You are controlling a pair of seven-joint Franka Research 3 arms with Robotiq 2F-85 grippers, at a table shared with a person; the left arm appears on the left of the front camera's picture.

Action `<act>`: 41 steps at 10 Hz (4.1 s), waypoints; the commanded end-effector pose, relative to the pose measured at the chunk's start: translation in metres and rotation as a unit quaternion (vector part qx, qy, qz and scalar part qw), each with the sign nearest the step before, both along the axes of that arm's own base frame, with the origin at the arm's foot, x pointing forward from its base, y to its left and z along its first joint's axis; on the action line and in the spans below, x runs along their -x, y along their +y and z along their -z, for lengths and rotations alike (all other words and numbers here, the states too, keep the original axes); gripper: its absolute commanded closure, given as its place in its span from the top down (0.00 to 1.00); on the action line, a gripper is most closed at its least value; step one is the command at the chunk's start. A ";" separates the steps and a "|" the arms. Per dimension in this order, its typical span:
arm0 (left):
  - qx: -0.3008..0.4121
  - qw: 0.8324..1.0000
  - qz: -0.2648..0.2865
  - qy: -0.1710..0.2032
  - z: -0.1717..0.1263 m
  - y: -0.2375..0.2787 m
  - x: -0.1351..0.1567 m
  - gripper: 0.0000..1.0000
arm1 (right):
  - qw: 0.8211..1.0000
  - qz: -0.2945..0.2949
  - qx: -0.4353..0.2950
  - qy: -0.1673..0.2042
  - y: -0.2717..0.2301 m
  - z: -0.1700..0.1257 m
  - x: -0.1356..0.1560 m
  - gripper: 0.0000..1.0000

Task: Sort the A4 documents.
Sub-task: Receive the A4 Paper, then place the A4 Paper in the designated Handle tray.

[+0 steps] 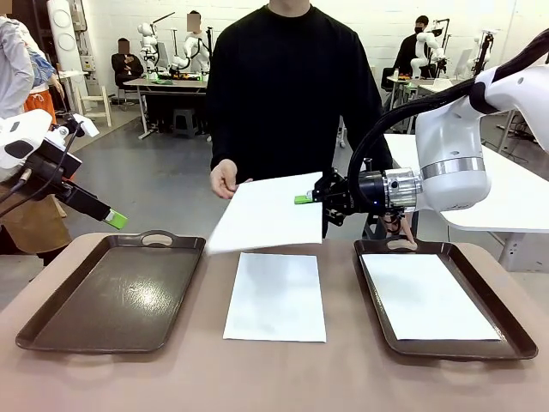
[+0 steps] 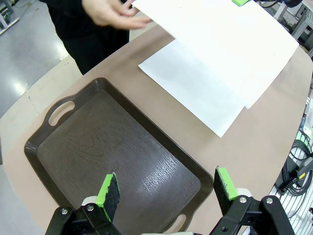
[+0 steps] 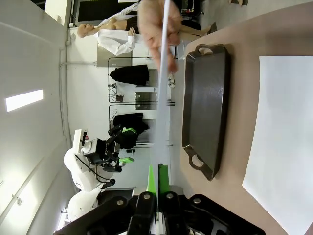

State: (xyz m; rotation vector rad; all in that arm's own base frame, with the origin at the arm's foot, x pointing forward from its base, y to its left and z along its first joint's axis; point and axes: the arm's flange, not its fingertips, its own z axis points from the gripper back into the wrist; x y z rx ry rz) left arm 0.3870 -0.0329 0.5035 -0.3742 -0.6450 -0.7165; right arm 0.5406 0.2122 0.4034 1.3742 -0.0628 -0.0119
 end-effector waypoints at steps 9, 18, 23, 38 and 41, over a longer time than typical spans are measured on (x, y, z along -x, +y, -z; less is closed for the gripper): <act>0.006 1.000 0.007 -0.004 0.002 0.003 -0.001 1.00 | 1.000 0.005 -0.001 0.000 -0.001 0.000 -0.001 0.00; 0.006 1.000 0.007 -0.004 0.002 0.003 -0.001 1.00 | 1.000 0.005 -0.001 0.000 -0.001 0.000 -0.001 0.00; 0.006 1.000 0.007 -0.004 0.002 0.003 -0.001 1.00 | 1.000 0.005 -0.001 0.000 -0.001 0.000 -0.001 0.00; 0.006 1.000 0.007 -0.004 0.002 0.003 -0.001 1.00 | 0.993 -0.085 0.071 -0.048 -0.182 -0.025 -0.004 0.01; 0.006 1.000 0.007 -0.004 0.002 0.003 -0.001 1.00 | 0.995 -0.076 0.067 -0.021 -0.199 0.002 -0.021 0.01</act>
